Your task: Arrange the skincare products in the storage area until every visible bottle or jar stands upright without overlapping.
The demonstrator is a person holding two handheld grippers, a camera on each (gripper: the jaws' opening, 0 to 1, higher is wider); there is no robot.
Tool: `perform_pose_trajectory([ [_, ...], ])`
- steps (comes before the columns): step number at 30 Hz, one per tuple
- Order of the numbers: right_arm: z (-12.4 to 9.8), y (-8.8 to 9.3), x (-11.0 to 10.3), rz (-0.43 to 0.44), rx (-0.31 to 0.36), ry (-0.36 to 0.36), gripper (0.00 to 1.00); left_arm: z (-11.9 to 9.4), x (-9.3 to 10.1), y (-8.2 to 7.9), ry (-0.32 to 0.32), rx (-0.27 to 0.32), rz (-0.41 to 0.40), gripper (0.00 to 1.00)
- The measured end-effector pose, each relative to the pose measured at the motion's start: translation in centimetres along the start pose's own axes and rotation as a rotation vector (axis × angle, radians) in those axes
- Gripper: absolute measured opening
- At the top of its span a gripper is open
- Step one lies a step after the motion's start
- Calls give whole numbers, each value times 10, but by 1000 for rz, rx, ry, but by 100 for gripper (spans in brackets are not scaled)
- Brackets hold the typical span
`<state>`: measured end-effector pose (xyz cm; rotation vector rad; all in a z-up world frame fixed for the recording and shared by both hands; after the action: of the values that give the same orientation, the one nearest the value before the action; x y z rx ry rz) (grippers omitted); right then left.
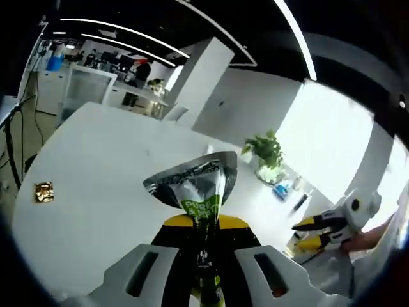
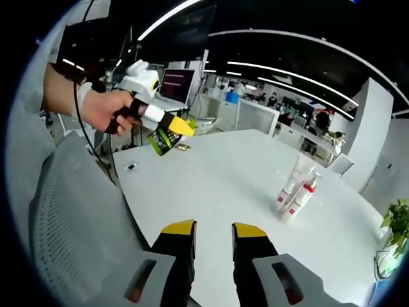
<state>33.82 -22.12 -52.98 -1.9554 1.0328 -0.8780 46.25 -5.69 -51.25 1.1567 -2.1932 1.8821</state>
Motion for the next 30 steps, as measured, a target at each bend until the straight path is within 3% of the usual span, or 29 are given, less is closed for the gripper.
perform_pose_trajectory([
  [3,-2,-2,-1,16,13,-10,7,-3,19,10,52,-10,11,7],
  [5,-3,-6,-2,22,36,-15,6,-6,33,19,110,-50,91,7],
  [6,-4,-7,-3,24,43,-17,6,-8,35,23,105,-75,122,7],
  [14,-8,-15,-5,61,108,-37,9,-13,35,32,44,-35,107,7],
  [20,-14,-23,0,157,173,-37,13,-13,54,47,62,-7,63,8],
  [22,-11,-22,-5,214,168,-86,17,-13,63,51,83,-13,71,8],
  [23,-9,-22,-7,238,160,-111,20,-13,66,53,97,-40,116,8],
  [25,-5,-22,-17,372,125,-225,26,-15,68,49,100,-23,115,8],
  [27,-7,-31,-22,419,161,-301,28,-18,73,44,128,5,68,8],
  [30,-7,-50,-33,640,250,-378,34,-25,79,43,143,10,93,8],
])
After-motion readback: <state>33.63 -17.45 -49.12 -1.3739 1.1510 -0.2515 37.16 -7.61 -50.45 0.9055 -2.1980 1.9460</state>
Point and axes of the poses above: the point that each gripper's makers call its tool centre point, and the gripper's own axes: z roughly forward along the fingers, x roughly to its right, y roughly out of its underside, the point moved 4 cm from there along -z, roughly backward along the fingers, and after that the axes turned 3 degrees about y, right-handed, at the moved point
